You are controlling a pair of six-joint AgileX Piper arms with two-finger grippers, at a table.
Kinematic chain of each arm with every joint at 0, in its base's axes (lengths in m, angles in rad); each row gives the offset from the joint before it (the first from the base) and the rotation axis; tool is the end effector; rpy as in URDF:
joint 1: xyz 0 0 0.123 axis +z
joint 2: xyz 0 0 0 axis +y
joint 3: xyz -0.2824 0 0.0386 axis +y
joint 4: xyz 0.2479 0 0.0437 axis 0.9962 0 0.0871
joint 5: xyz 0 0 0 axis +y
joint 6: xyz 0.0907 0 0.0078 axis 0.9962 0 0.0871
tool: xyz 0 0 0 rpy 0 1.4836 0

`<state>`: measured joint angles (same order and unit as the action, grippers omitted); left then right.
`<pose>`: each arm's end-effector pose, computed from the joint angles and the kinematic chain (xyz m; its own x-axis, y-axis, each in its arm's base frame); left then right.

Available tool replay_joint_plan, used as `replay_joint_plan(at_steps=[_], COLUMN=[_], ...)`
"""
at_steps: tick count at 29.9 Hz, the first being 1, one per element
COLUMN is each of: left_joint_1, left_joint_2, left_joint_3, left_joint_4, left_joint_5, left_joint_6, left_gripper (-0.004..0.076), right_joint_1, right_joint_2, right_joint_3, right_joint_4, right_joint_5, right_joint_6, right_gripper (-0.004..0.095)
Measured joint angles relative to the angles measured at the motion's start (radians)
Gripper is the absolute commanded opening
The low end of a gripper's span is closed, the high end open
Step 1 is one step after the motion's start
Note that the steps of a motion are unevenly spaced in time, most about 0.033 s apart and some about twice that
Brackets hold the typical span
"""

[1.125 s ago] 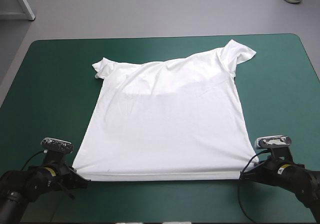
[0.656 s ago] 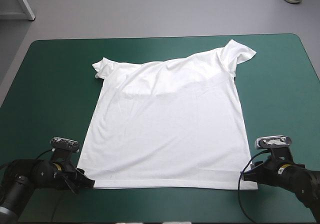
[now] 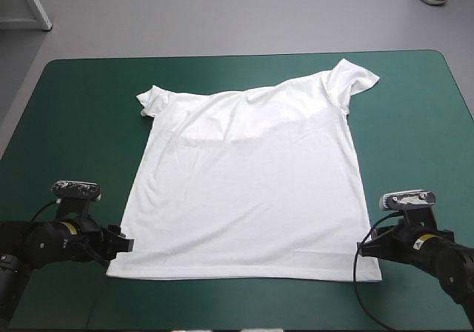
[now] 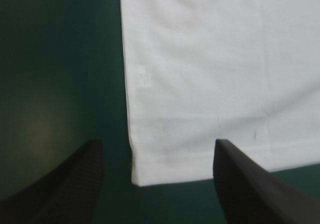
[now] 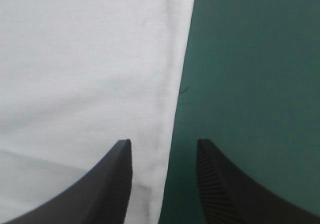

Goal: Fold the cloth

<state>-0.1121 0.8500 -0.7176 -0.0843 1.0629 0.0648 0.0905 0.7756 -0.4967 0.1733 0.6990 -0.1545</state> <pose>0.1331 -0.0217 0.2900 -0.8849 0.1234 -0.4491 0.1653 0.9847 -0.0551 0.1316 0.0221 0.2520 -0.7661 -0.0908 -0.6363 -0.1763 0.9817 0.0722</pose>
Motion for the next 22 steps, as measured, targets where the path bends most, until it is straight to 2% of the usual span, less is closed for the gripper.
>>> replay_joint_plan(at_steps=[8, 14, 22], left_joint_1=[0.0, 0.0, 0.0], left_joint_2=[0.03, 0.146, 0.265], left_joint_3=[0.032, 0.12, 0.129], left_joint_4=[0.005, 0.005, 0.01], left_joint_5=[0.044, -0.032, -0.105], left_joint_6=[-0.037, -0.053, -0.052], left_gripper=[0.047, 0.047, 0.0449], right_joint_1=[0.0, 0.0, 0.0], right_joint_2=[0.0, 0.0, 0.0], right_joint_3=[0.0, 0.0, 0.0], right_joint_4=[0.0, 0.0, 0.0], right_joint_5=[0.008, 0.008, 0.019], right_joint_6=[0.0, -0.004, -0.008], right_gripper=[0.0364, 0.0364, 0.0331])
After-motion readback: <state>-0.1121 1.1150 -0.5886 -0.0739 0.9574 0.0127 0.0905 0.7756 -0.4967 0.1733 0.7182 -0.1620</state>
